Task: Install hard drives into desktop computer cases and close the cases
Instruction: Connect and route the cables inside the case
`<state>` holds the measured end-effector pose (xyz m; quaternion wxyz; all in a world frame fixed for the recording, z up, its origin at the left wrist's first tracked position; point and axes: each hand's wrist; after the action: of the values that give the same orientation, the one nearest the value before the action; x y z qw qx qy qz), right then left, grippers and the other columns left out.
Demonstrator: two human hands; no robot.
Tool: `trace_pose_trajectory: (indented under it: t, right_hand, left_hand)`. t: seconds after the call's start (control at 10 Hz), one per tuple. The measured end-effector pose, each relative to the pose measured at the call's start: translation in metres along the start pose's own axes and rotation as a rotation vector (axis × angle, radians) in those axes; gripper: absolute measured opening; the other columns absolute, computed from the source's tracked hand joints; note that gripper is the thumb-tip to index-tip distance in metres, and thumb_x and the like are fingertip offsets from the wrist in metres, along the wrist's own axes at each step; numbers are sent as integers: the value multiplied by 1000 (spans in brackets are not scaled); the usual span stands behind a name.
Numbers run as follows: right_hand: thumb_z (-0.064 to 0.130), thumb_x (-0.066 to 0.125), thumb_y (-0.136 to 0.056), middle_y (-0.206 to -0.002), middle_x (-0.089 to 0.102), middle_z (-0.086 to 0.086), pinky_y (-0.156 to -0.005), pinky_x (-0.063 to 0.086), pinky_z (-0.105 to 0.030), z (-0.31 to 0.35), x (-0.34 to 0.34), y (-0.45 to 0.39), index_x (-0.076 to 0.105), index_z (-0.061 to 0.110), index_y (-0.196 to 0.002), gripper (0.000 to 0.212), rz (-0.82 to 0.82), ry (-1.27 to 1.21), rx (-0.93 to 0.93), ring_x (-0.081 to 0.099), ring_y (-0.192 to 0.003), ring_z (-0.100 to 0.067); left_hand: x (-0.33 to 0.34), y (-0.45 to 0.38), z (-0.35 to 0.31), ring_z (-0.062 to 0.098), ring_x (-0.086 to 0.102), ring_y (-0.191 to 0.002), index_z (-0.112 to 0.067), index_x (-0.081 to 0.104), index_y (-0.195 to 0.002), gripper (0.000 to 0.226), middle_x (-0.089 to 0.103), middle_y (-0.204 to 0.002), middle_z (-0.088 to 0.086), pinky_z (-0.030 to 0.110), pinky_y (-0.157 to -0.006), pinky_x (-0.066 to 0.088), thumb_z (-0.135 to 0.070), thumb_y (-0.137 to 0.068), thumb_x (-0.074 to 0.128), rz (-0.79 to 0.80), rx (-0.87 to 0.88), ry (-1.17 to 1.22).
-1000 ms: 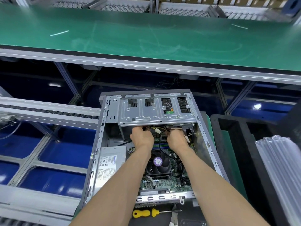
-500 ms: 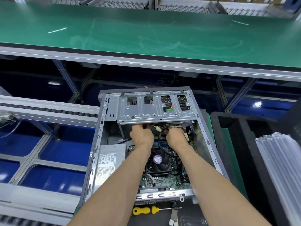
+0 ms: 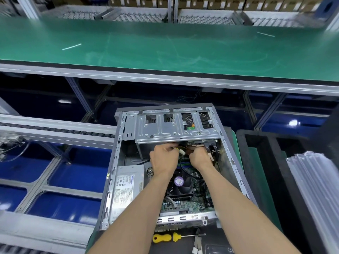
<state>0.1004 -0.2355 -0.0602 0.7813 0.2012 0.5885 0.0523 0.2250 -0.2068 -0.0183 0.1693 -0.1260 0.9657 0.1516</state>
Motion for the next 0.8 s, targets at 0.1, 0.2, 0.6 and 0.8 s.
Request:
trace_pose_trajectory:
  t: [0.1, 0.2, 0.6, 0.8]
  right_hand:
    - [9, 47, -102, -132, 62, -8, -71, 39, -30, 10, -15, 7, 58, 9, -132, 32, 62, -62, 72, 60, -120, -26]
    - [6, 52, -99, -131, 63, 3, -54, 39, -27, 6, -16, 4, 58, 16, -133, 36, 16, 228, -2, 62, -116, -16]
    - [8, 45, -101, -107, 58, -21, -87, 47, -38, 0, -2, -2, 53, -6, -119, 24, 45, -559, 139, 59, -111, -40]
    - [15, 40, -104, -137, 55, -24, -100, 43, -35, 1, -4, -7, 59, 4, -128, 31, 35, -537, 89, 52, -127, -37]
  left_hand:
    - [1, -3, 0, 21, 73, -82, -19, 76, -75, 21, 74, -65, -4, 38, -85, 56, -28, -77, 57, 33, -141, 207]
    - [5, -11, 8, 15, 73, -73, -18, 76, -76, 7, 75, -69, -5, 30, -74, 56, -22, -81, 74, -1, -153, 213]
    - [17, -23, 14, 13, 74, -71, -12, 76, -75, 12, 76, -73, 0, 33, -76, 63, -4, -82, 81, -41, -127, 258]
    - [17, -26, 10, 25, 76, -72, -21, 74, -58, 27, 75, -67, 0, 41, -68, 64, 3, -72, 73, -69, -142, 254]
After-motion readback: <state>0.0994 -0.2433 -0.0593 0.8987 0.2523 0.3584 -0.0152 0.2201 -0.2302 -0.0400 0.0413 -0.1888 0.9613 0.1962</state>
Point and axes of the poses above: each hand's wrist, its own y-axis away from the middle knuckle, its own x-axis out of the palm, z = x × y
